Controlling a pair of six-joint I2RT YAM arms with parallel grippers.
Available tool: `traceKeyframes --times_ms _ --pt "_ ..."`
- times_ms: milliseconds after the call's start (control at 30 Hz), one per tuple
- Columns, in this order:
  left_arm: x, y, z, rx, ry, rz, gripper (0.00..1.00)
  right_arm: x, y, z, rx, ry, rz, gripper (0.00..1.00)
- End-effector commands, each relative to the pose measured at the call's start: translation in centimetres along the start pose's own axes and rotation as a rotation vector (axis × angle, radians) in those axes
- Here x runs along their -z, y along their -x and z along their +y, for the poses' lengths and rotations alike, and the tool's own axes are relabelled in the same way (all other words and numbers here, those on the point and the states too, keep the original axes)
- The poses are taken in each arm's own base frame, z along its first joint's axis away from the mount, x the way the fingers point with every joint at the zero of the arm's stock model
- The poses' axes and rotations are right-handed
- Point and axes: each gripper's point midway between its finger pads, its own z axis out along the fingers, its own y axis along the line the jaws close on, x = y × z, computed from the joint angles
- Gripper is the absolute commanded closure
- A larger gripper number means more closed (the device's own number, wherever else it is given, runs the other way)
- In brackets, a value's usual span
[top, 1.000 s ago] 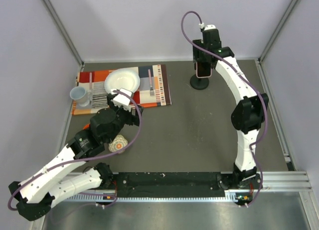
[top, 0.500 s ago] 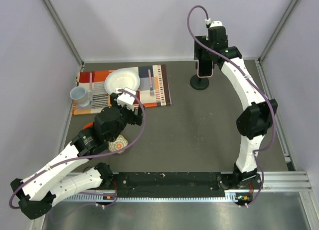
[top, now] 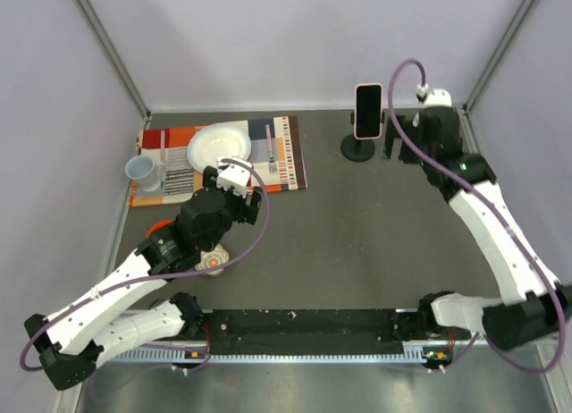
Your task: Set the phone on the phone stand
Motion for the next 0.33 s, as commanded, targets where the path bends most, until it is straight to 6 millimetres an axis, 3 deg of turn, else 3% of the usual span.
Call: traceKeyframes --times_ms 0,33,100,133,200,300 --pt "-0.5 0.3 0.5 -0.003 0.037 -0.016 0.18 5.3 -3.6 -1.4 -0.076 0.045 -0.036 0.01" --pt "-0.7 0.1 0.5 -0.007 0.04 -0.008 0.18 5.6 -6.2 -1.2 -0.077 0.082 0.005 0.01" --pt "-0.8 0.0 0.5 -0.008 0.043 -0.005 0.18 7.0 -7.6 -1.5 -0.101 0.102 -0.003 0.01" --pt "-1.0 -0.2 0.5 -0.013 0.047 0.005 0.18 8.8 -8.3 -1.6 -0.125 0.141 -0.036 0.01" --pt "-1.0 -0.1 0.4 -0.006 0.044 0.003 0.19 10.6 -8.6 -1.7 -0.147 0.179 -0.089 0.01" --pt "-0.6 0.8 -0.3 0.06 0.004 -0.019 0.19 14.6 -6.9 -2.8 -0.161 0.207 -0.232 0.01"
